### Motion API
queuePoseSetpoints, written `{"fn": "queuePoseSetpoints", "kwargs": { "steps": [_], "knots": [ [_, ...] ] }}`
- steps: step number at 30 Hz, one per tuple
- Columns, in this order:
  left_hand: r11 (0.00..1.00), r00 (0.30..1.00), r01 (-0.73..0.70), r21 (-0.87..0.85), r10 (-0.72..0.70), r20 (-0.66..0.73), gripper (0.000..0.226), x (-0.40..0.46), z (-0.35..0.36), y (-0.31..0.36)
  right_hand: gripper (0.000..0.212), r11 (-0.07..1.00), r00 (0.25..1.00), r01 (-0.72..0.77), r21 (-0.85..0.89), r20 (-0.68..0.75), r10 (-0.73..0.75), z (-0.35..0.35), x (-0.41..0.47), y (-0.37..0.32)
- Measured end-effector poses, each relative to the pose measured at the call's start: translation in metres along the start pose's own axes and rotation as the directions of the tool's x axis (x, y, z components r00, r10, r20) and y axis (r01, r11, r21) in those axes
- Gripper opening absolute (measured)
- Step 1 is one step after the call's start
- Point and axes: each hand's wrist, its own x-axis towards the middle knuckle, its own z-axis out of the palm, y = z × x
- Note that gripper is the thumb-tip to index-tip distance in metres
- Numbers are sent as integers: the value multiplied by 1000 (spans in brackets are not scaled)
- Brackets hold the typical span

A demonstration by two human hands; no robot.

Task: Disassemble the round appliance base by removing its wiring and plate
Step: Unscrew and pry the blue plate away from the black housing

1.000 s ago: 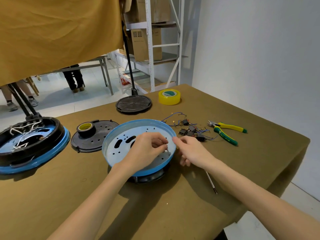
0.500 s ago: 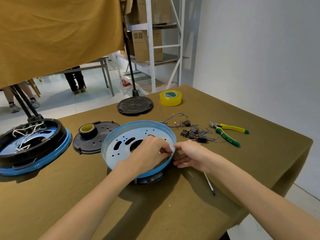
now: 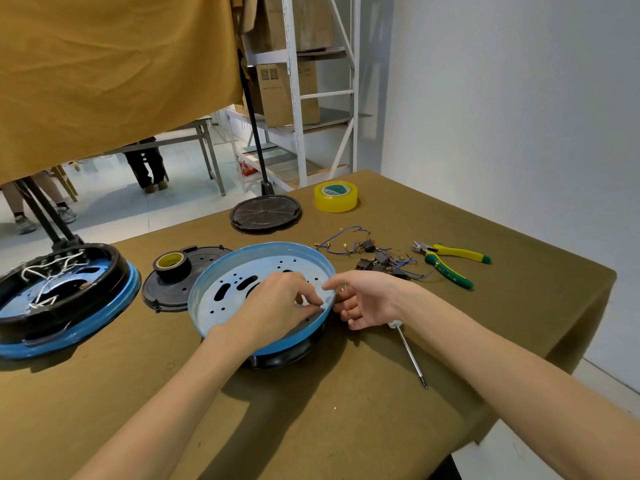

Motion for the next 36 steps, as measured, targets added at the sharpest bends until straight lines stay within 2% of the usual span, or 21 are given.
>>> {"fn": "queuePoseSetpoints", "kwargs": {
  "steps": [4,9,15,20,23,26,28,32,36],
  "knots": [
    [995,997,-67,70,64,43,17,3,-4,10,39,959,980,71,-274,-160,-118,14,8,-8],
    [994,998,-60,93,58,29,16,1,-2,8,31,880,951,89,-466,-223,-214,29,9,-21],
    [999,997,-52,5,52,-61,8,-7,-1,5,33,884,950,120,-451,-207,-235,39,2,-23],
    [993,978,-61,-101,39,-205,14,-13,-16,1,33,953,981,156,-258,-74,-181,35,-13,-37],
    [964,966,-63,-257,-6,-258,18,-15,-31,-4,46,918,965,216,-334,-72,-253,33,-16,-47],
    [978,966,-116,-174,70,-250,18,-21,-29,4,31,865,924,280,-416,-127,-360,43,-13,-48],
    [982,960,-152,-108,121,-252,19,-22,-27,8,28,847,901,288,-448,-171,-398,48,-10,-45],
    [991,961,-73,-112,40,-274,8,-20,-29,4,23,871,932,241,-428,-147,-331,48,-11,-43],
    [988,952,-117,-102,82,-294,7,-23,-25,8,30,878,946,214,-428,-132,-296,45,-11,-40]
  ]
}}
